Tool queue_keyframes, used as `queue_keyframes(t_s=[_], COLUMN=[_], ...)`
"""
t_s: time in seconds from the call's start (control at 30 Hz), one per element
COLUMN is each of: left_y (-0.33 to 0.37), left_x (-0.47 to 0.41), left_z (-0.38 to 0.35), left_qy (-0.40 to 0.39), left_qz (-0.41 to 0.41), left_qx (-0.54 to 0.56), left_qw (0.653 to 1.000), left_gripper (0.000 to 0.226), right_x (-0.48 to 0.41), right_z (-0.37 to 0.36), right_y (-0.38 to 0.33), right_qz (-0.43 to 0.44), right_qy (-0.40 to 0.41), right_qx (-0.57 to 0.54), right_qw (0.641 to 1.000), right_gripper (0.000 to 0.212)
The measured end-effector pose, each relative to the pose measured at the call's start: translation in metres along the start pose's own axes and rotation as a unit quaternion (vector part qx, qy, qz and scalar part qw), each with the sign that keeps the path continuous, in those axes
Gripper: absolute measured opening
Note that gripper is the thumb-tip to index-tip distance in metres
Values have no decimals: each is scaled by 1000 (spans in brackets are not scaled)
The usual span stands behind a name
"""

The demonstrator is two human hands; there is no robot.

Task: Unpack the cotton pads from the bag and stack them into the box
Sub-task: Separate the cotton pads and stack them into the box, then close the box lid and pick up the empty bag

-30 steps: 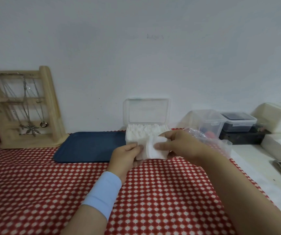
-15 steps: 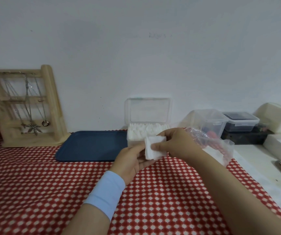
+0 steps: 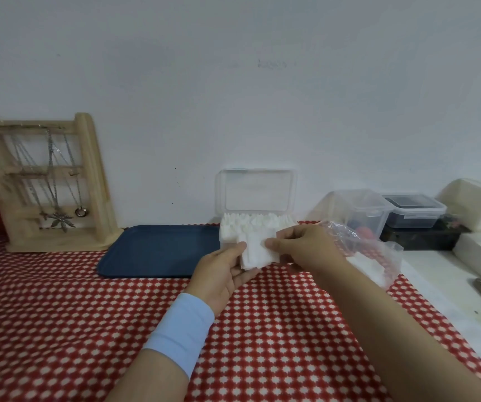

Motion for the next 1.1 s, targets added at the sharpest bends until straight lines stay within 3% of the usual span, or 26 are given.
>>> queue_keyframes(t_s=[0.13,0.3,0.5,0.67,0.73,0.9,1.1], left_y=[2,0,-4,-4,-4,-4,5], left_x=[-2,-1,2,2,2,0,2], left_z=[7,1,-5,-10,-10,-7,-7], left_qy=[24,0,-29,-55,-63,-65,-37], left_qz=[-12,2,16,28,21,-5,-57], left_qx=[3,-15,-16,-21,-55,-130,-239], left_qw=[1000,1000,999,998,996,989,969], left_gripper=[20,22,21,36,36,26,28], right_x=[-3,5,2,-1,-1,4,1], right_z=[14,5,-1,0,1,-3,0], right_y=[-1,-13,-10,-8,-9,-14,-11], right_qz=[-1,36,45,56,61,85,89], right_qy=[17,-84,-14,12,18,-45,-73], right_qx=[-17,-10,82,126,138,130,126], right_qw=[1000,996,996,990,988,987,985], right_gripper=[19,24,16,13,16,53,33])
Point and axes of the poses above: each hand's wrist, its own x-axis away from the middle knuckle, its own z-axis out of the back of the hand, y = z × x, the point moved 6 cm from there along -x, towards the middle knuckle, and after that the axes turned 8 degrees about x, right-handed, at the moved point
